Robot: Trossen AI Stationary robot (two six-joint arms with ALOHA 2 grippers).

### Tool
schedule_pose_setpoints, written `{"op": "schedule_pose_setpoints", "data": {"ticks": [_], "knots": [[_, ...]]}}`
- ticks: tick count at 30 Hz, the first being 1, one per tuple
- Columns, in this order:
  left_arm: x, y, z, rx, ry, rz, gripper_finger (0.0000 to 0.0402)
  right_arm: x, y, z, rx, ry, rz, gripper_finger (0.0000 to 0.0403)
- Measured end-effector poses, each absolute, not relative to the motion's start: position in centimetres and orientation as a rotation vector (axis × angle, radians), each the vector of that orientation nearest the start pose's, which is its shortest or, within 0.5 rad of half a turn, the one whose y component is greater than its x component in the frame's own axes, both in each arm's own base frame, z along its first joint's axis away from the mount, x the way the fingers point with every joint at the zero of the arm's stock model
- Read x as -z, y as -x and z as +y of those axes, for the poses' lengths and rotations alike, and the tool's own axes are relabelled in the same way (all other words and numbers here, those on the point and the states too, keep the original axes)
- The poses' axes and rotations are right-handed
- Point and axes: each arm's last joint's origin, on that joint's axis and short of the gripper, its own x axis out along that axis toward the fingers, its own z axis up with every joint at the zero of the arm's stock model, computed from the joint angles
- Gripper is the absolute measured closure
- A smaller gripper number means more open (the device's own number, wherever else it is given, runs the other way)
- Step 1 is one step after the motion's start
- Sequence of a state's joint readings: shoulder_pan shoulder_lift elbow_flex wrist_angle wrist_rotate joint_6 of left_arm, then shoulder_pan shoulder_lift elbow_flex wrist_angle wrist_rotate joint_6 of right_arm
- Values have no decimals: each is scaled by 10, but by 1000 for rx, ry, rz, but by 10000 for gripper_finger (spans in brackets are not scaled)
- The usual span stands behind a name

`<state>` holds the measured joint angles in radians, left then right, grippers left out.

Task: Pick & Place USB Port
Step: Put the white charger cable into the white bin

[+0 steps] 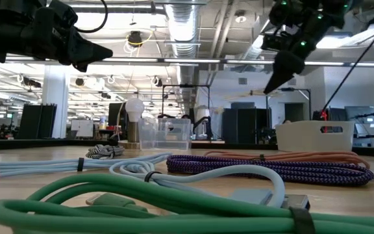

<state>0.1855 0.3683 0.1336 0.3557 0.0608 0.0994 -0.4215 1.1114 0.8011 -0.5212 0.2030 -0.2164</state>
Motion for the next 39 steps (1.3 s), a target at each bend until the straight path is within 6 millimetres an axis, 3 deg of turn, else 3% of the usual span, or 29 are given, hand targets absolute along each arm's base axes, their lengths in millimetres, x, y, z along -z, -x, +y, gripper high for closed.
{"op": "schedule_pose_setpoints", "data": {"ticks": [8, 22, 39], "knots": [[-212, -120, 21, -130, -114, -114, 392, -260, -162, -102, 663, 54, 861, 403], [-212, -120, 21, -130, -114, -114, 392, -263, -111, -107, 947, -91, 983, 403], [-211, -120, 21, -130, -114, -114, 392, -255, -97, -113, 1069, -177, 1035, 403]]}}
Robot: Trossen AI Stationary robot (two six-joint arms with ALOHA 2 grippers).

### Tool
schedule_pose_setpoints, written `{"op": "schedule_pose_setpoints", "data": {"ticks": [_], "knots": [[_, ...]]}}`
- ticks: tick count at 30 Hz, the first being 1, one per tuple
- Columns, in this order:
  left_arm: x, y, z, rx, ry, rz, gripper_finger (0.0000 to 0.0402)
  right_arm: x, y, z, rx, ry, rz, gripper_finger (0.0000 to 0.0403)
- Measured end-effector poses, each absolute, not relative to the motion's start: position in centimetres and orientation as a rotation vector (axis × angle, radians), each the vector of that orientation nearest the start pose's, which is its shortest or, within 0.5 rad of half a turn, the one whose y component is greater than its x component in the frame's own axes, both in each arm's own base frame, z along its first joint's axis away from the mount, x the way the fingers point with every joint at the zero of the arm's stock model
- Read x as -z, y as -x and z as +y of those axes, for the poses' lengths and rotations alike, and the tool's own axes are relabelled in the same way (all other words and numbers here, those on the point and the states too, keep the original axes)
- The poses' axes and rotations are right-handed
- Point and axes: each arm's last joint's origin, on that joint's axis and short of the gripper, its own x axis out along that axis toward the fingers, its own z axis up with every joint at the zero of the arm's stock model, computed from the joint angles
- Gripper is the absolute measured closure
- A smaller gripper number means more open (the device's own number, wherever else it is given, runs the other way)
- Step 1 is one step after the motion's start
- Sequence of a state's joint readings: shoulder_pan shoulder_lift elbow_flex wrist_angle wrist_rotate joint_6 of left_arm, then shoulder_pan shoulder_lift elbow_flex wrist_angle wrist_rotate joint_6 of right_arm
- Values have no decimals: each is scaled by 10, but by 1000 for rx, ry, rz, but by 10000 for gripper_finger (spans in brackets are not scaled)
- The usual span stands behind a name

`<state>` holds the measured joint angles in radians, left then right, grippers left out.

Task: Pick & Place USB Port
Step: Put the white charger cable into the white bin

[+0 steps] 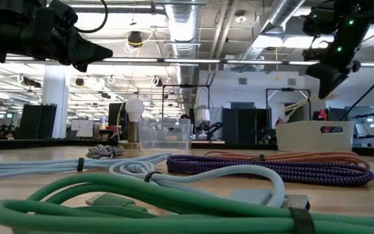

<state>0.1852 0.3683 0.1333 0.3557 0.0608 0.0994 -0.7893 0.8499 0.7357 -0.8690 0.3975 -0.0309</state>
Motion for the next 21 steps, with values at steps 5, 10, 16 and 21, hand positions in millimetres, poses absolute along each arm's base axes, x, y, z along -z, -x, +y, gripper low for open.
{"op": "schedule_pose_setpoints", "data": {"ticks": [5, 10, 16, 21], "knots": [[-211, -120, 21, -130, -114, -113, 392, -254, -97, -113, 1060, -175, 1036, 403], [-211, -120, 21, -130, -114, -113, 392, -250, -99, -115, 1046, -154, 1032, 403], [-211, -120, 21, -130, -114, -112, 392, -249, -100, -116, 1029, -161, 1038, 403], [-211, -120, 21, -130, -114, -112, 392, -246, -99, -121, 1003, -187, 1052, 403]]}}
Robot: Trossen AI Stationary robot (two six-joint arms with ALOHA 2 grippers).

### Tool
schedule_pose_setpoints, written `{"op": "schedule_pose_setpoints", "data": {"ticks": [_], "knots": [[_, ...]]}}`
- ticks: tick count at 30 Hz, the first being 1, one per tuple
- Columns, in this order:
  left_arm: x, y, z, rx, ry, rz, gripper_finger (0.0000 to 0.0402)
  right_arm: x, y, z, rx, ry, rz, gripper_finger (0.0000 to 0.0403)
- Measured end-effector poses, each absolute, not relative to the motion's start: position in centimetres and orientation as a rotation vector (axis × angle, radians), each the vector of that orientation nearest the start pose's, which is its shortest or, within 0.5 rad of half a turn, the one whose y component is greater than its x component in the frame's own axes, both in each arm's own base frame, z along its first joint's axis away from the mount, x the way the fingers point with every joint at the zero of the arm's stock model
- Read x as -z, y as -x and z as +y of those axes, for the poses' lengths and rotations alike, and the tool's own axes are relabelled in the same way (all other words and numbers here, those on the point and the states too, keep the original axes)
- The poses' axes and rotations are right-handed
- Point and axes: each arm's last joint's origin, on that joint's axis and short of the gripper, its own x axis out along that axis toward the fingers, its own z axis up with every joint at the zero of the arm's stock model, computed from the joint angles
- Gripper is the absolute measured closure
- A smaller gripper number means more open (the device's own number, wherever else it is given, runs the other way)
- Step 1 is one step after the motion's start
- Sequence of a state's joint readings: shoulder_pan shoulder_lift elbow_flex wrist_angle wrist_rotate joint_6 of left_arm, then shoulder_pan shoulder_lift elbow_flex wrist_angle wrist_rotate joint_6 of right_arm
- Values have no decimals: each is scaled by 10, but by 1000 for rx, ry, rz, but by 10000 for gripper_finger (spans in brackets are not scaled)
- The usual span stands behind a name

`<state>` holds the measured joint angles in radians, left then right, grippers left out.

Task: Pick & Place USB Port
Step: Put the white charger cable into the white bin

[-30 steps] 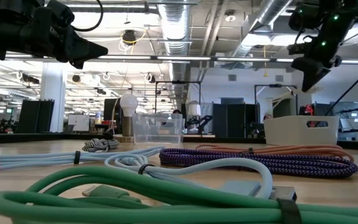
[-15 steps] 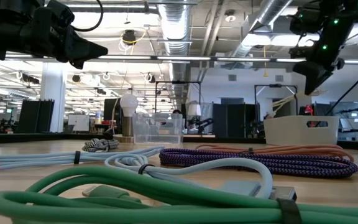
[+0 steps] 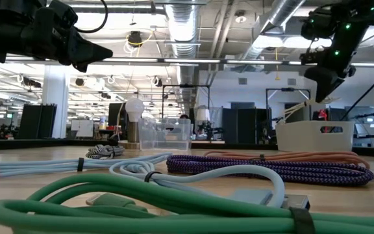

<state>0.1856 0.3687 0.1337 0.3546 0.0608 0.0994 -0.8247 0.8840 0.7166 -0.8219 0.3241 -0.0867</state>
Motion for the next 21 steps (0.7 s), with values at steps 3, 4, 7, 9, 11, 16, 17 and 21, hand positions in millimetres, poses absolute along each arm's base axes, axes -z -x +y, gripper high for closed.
{"op": "schedule_pose_setpoints", "data": {"ticks": [3, 4, 7, 9, 11, 16, 17, 21], "knots": [[-212, -120, 21, -130, -114, -113, 392, -241, -99, -128, 979, -223, 1083, 403], [-211, -120, 21, -130, -114, -112, 392, -239, -99, -130, 979, -232, 1096, 403], [-211, -120, 21, -130, -114, -112, 392, -234, -102, -134, 969, -246, 1129, 403], [-212, -120, 21, -130, -114, -113, 392, -230, -105, -136, 960, -252, 1156, 403], [-211, -120, 21, -130, -114, -113, 392, -228, -106, -137, 955, -250, 1171, 403], [-211, -120, 21, -130, -114, -111, 392, -224, -109, -139, 945, -253, 1198, 401], [-211, -120, 21, -130, -114, -110, 392, -224, -109, -139, 945, -254, 1200, 398], [-211, -120, 21, -130, -114, -110, 392, -224, -109, -139, 946, -254, 1198, 376]]}}
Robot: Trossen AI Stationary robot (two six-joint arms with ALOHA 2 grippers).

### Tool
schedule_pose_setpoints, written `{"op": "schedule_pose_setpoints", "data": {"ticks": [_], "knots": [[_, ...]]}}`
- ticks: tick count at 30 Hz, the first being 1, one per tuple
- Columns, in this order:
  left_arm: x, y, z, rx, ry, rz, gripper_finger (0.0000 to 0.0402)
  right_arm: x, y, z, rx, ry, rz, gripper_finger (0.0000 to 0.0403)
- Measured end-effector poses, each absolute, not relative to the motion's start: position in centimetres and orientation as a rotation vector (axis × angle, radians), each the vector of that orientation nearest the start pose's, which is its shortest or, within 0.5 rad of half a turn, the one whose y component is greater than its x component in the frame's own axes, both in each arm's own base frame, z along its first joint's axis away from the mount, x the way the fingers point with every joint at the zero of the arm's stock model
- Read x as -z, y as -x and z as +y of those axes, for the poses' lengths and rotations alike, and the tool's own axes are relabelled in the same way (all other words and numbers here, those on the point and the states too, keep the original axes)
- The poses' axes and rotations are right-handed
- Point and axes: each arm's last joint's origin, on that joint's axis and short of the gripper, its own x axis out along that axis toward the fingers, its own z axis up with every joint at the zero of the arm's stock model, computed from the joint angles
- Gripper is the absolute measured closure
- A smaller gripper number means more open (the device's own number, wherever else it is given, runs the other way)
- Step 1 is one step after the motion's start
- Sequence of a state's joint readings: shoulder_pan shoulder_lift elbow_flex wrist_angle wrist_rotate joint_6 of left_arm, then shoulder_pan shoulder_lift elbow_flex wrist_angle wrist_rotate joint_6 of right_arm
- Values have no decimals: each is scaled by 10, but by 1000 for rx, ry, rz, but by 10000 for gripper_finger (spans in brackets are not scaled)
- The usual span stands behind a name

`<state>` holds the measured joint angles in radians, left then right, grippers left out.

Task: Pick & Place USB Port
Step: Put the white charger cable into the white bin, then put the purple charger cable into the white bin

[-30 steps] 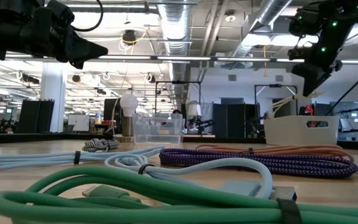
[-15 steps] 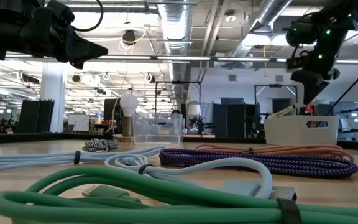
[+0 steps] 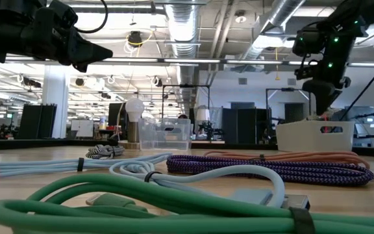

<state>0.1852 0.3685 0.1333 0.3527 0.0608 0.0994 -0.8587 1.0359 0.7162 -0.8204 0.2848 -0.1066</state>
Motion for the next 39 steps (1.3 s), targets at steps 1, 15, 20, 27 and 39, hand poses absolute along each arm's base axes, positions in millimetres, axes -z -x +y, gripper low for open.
{"op": "schedule_pose_setpoints", "data": {"ticks": [1, 15, 20, 27, 39], "knots": [[-211, -120, 21, -130, -114, -111, 392, -224, -109, -139, 947, -254, 1198, 370], [-211, -120, 21, -130, -114, -111, 392, -228, -115, -132, 722, -261, 1124, 340], [-211, -120, 21, -130, -114, -111, 392, -239, -128, -117, 541, -234, 988, 340], [-211, -120, 21, -130, -114, -111, 392, -267, -139, -90, 404, -97, 728, 340], [-212, -120, 21, -130, -114, -114, 392, -293, -116, -49, 303, -125, 526, 340]]}}
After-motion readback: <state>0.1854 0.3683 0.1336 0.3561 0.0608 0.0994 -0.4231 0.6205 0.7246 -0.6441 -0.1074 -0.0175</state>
